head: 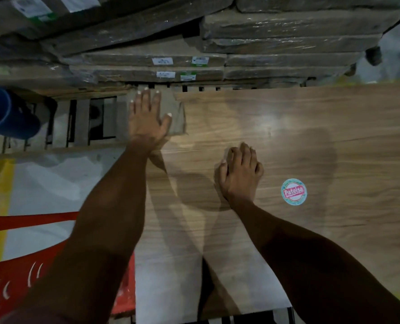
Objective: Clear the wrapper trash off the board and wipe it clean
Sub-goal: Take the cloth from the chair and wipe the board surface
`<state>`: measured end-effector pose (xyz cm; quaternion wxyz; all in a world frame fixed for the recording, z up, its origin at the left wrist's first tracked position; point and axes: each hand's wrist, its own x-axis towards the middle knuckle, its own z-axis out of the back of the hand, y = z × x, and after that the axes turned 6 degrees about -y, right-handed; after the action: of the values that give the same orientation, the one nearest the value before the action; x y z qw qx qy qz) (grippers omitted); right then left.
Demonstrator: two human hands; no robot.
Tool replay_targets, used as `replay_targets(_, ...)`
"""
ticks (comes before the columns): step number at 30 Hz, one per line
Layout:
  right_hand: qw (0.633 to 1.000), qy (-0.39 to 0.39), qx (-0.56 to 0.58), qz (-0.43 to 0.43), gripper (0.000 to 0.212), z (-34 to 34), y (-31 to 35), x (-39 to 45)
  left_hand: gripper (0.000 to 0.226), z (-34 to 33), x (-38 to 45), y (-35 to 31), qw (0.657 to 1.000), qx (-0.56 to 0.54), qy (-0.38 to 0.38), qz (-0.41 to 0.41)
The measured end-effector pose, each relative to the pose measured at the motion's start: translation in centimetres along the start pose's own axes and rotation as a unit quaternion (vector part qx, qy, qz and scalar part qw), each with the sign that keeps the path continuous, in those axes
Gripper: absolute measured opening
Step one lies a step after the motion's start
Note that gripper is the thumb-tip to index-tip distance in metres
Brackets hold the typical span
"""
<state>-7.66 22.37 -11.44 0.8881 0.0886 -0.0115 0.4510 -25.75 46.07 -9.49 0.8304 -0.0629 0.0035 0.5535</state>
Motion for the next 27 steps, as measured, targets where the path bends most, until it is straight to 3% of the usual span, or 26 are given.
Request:
replay_targets(9,1.000,0.000,-0.009,-0.006,0.063,0.0,0.1,0.1,0.078,0.1,-1.6,-6.9,0.999,-0.004,0.032,-0.035)
replay_targets(16,1.000,-0.022,0.001,-0.001,0.057,0.0,0.3,-0.1,0.080,0.3,-1.6,-1.1,1.000,0.003,0.000,-0.012)
replay_targets(19,1.000,-0.027,0.002,-0.001,0.055,-0.1,0.2,0.0,0.080,0.3,-2.6,-1.9,1.000,0.012,-0.006,0.012)
replay_targets(23,1.000,-0.026,0.012,-0.005,0.054,-0.1,0.2,-0.1,0.079,-0.4,-5.8,-7.9,0.998,0.021,0.027,-0.059)
replay_targets(27,0.999,-0.028,0.025,-0.003,0.053,-0.1,0.1,-0.2,0.078,-0.3,-5.3,-4.9,0.995,0.002,0.031,-0.090)
